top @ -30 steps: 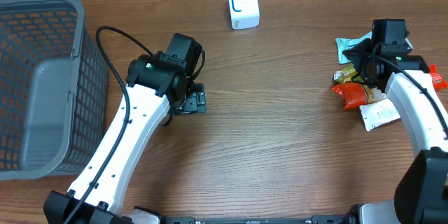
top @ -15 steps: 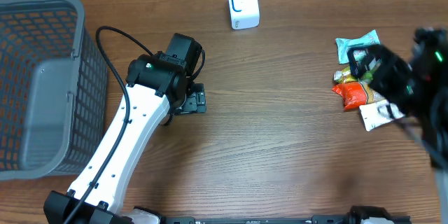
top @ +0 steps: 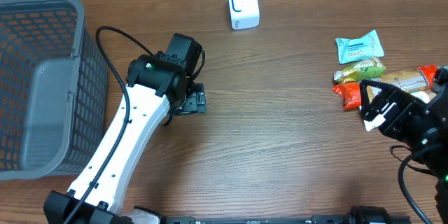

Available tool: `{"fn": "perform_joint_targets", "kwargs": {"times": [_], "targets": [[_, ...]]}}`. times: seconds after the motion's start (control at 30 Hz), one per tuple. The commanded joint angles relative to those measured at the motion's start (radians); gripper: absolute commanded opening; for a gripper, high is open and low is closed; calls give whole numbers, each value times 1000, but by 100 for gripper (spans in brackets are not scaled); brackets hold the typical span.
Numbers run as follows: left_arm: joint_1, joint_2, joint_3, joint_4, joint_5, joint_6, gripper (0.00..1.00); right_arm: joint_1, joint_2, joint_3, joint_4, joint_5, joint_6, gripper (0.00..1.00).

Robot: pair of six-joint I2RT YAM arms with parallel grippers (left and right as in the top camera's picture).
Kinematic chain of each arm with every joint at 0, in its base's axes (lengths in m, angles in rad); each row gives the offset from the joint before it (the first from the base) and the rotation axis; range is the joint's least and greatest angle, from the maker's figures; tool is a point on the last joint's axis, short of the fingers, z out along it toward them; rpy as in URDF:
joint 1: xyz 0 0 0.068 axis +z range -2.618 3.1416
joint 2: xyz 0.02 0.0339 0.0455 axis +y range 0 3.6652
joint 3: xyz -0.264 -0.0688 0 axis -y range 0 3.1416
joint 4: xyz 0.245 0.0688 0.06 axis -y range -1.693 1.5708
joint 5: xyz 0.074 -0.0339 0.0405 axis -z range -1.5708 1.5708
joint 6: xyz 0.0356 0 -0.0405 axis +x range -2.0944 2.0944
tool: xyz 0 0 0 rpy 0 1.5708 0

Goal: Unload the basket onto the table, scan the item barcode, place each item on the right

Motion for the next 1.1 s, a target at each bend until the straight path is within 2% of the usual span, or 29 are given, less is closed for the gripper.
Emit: {"fn": "perform_joint_targets", "kwargs": {"times": [0.0, 0.17, 0.27, 0.43, 0.57, 0.8, 1.0, 1.07], "targets": [[0, 4, 0, 1, -13, -21, 99, 8, -14, -10, 16, 25, -150, 100], [0, 4, 0, 1, -13, -21, 100, 57, -103, -164, 244, 25, -315, 100], [0, 4, 0, 1, -13, -21, 100, 90, -223, -368, 478, 25, -388, 100], [0, 4, 0, 1, -13, -21, 100, 107, -436, -772, 890, 24, -408, 100], [0, 4, 0, 1, -13, -21, 100, 140, -594, -1034, 1107, 31, -409, 100], [0, 4, 0, 1, -13, -21, 100, 203, -785, -1262, 1169, 93, -409, 100], [0, 4, 0, 1, -13, -21, 99, 205, -845, -1379, 1169, 103, -409, 100], [0, 4, 0, 1, -13, -21, 99, 209, -845, -1378, 1111, 100, -409, 100]]}}
